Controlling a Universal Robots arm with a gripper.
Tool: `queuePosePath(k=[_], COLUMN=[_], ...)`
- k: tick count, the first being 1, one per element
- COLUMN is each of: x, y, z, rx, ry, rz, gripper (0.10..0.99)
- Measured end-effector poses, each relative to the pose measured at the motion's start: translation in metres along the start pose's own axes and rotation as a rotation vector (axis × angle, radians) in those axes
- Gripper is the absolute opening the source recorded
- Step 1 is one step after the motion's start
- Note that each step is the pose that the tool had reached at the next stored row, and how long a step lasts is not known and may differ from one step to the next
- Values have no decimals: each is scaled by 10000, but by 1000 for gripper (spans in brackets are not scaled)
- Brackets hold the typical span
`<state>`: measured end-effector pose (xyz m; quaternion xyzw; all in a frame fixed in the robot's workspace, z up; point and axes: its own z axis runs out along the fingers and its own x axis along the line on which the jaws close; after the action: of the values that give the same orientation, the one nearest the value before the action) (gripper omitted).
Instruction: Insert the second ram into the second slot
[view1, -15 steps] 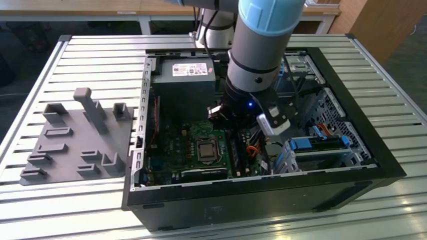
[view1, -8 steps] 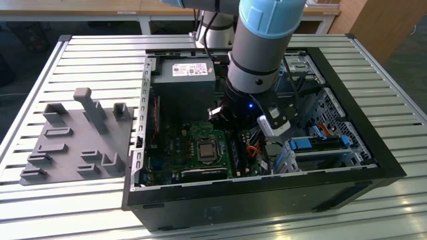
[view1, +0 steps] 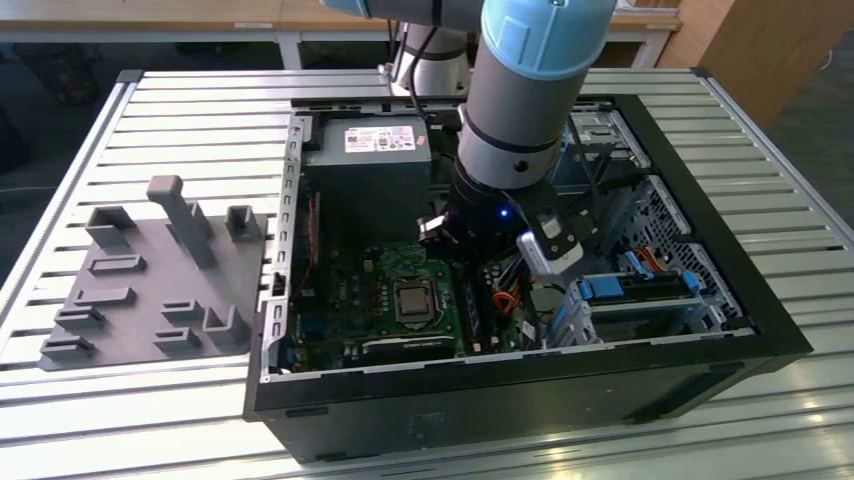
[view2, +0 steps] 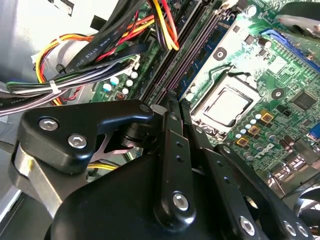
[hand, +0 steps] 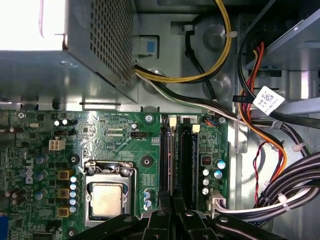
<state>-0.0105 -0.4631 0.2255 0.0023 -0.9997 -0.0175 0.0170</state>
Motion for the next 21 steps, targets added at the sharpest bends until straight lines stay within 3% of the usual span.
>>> queuePosePath(k=[21], x=[-3], y=[-31], z=[45], rx=[-1], ry=[-1], rz=[0], gripper=[133])
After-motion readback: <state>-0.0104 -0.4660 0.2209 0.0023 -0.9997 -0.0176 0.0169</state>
